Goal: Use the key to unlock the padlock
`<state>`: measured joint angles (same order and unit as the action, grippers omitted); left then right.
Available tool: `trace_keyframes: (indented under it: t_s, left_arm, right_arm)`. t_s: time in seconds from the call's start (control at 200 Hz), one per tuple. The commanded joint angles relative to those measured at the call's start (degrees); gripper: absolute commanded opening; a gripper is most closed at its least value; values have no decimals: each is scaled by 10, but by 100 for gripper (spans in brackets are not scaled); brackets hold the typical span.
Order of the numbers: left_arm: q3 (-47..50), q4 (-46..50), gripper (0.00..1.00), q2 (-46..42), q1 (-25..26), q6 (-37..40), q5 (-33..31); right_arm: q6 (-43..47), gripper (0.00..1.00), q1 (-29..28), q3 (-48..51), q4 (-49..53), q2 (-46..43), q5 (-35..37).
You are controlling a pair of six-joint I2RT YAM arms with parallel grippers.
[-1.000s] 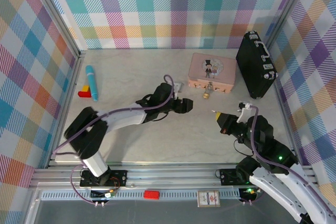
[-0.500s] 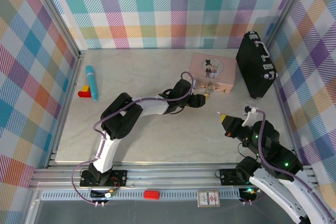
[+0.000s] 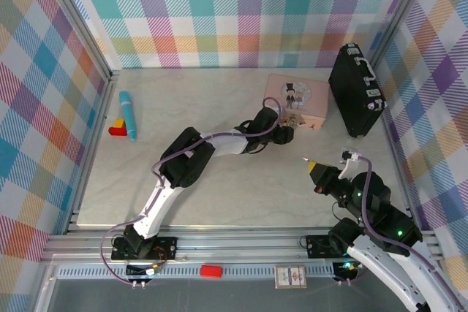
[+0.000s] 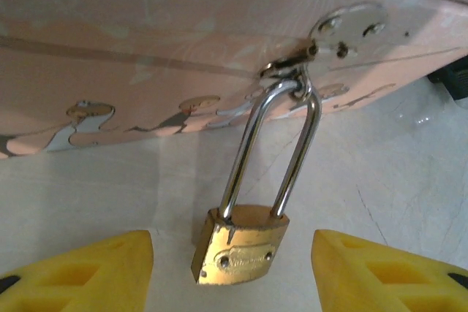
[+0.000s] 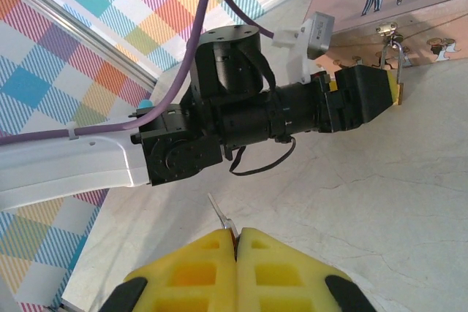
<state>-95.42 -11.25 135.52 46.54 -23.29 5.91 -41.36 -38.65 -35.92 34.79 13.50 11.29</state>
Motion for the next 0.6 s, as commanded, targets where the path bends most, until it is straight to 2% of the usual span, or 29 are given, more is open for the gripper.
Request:
trace_keyframes:
  t_s: [0.0, 0.435, 0.595]
  left_arm:
    - [-40, 24, 56, 27, 5, 9, -15]
    - [-83, 39, 44, 60, 13, 13, -14]
    - [-71, 34, 38, 55, 13, 13, -22]
  right_arm:
    - [1, 0, -2, 10, -5, -9, -7]
    - [-6, 0, -3, 20, -20, -8, -16]
    - [-11, 0, -3, 23, -23, -5, -17]
